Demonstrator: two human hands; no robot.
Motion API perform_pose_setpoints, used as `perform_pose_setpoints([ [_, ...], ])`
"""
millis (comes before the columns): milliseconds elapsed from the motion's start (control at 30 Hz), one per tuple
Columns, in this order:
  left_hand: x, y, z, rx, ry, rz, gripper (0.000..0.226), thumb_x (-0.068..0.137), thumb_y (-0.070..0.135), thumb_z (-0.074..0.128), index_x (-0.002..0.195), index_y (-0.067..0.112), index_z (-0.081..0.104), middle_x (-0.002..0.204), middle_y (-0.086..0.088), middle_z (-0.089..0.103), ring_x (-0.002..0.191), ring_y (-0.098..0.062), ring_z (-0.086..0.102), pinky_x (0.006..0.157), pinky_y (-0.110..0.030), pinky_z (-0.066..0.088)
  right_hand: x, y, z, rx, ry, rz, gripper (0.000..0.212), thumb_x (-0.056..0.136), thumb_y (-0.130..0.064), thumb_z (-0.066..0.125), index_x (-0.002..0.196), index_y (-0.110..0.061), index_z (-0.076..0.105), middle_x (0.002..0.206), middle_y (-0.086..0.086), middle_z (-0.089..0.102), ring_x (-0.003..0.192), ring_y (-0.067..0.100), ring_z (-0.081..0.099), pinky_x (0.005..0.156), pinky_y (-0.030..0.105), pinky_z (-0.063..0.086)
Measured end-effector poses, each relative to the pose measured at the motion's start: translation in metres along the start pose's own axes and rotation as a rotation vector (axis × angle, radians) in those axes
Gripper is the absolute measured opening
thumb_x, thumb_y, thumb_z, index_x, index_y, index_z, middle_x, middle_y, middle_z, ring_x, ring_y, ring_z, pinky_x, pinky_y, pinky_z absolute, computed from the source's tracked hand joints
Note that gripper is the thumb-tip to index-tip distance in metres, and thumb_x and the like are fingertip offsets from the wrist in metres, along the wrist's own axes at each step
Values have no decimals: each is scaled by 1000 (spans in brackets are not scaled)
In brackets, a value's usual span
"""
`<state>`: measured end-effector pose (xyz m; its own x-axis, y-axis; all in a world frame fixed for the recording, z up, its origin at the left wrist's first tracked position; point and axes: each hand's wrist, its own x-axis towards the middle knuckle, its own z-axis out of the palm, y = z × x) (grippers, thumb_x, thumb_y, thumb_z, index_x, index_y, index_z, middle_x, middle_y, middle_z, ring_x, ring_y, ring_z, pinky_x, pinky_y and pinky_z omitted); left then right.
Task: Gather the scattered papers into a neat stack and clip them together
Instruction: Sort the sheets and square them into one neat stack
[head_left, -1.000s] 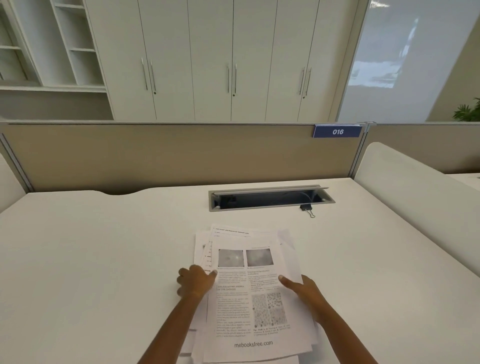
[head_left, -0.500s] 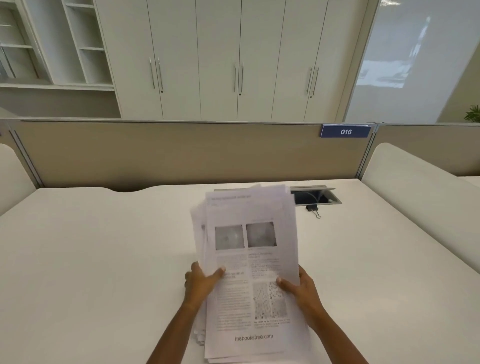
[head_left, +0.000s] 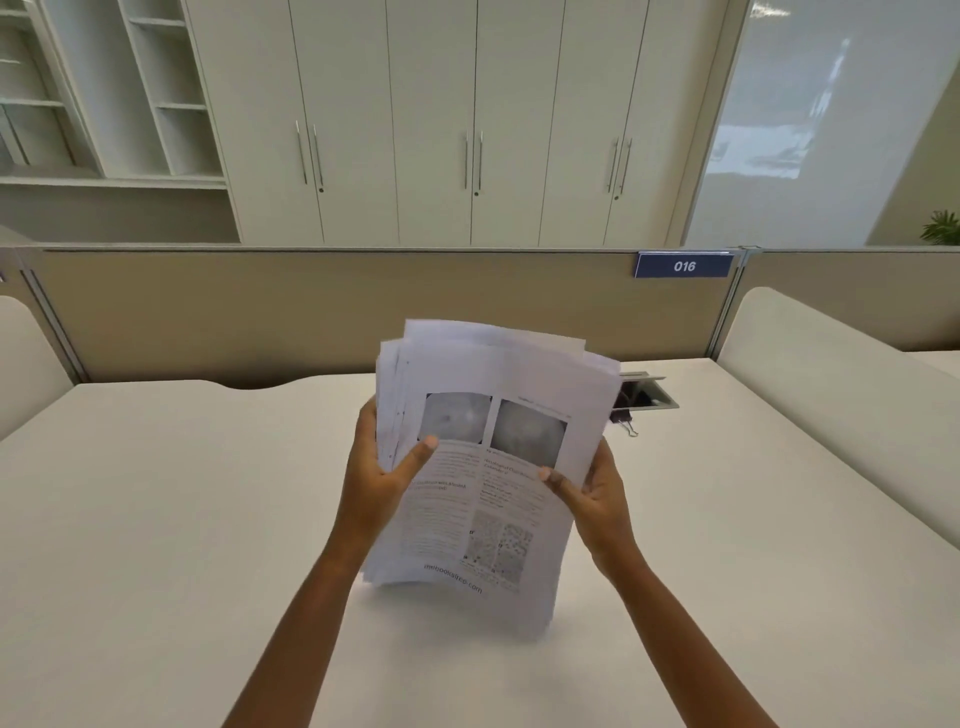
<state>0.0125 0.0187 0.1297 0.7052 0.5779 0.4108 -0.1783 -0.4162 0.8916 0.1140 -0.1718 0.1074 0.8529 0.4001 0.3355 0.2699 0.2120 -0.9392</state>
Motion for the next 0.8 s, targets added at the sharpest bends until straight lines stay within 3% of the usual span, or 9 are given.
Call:
perform_pose_setpoints([
  [133,-19,-23,1,20,51,-89,47,83,26,62,124,16,42,108,2,53,93,-14,54,69,-16,46,-10,10,8,14,41,61,34,82,-6,63,102,-30,50,96,2,64,82,14,67,62,22,58],
  [300,-23,-24,-3,1,183,-109,12,89,14,52,101,11,53,89,3,59,78,-19,55,65,-24,49,-13,11,14,-21,130,28,25,85,-2,59,87,-27,57,85,-1,65,77,15,64,56,15,55],
  [433,-18,-2,-12,-119,209,16,15,92,16,49,106,20,50,90,12,60,78,-7,62,58,-15,54,-4,-8,15,-57,102,-68,14,82,-23,60,90,-32,54,84,-7,63,74,9,65,57,14,54],
  [500,-13,10,-18,-203,216,78,25,89,23,52,113,23,48,97,15,59,86,2,62,66,-9,53,0,-19,12,-38,69,-101,28,76,-39,57,103,-34,49,94,-9,61,81,1,64,62,15,54],
  [567,-9,20,-22,-228,197,116,37,82,32,53,117,24,45,102,12,57,92,0,60,70,-8,51,3,-25,9,-36,20,-112,60,66,-67,60,114,-37,40,103,-9,57,90,0,62,68,20,57],
  [633,-8,27,-24,-193,175,153,52,78,40,53,125,23,40,115,6,53,102,-4,55,77,-9,50,2,-29,8,-74,-7,-114,80,54,-77,60,120,-39,34,108,-12,53,94,1,60,69,21,57],
  [700,-9,31,-24,-107,193,195,63,77,42,53,134,31,30,135,14,41,120,4,43,92,-6,42,-1,-30,11,-114,-10,-150,64,65,-57,65,118,-40,34,108,-16,51,94,-8,58,65,14,54],
  [767,-12,36,-24,2,233,289,65,81,34,53,133,44,17,139,33,22,125,22,24,98,4,25,-3,-30,13,-167,2,-187,51,72,-32,63,115,-42,36,105,-19,51,92,-13,56,63,9,52],
  [800,-12,38,-25,49,242,339,65,82,32,53,133,45,13,138,36,17,125,23,21,98,6,21,-4,-29,14,-180,9,-193,50,73,-27,62,113,-42,37,103,-20,51,93,-10,57,63,10,53],
])
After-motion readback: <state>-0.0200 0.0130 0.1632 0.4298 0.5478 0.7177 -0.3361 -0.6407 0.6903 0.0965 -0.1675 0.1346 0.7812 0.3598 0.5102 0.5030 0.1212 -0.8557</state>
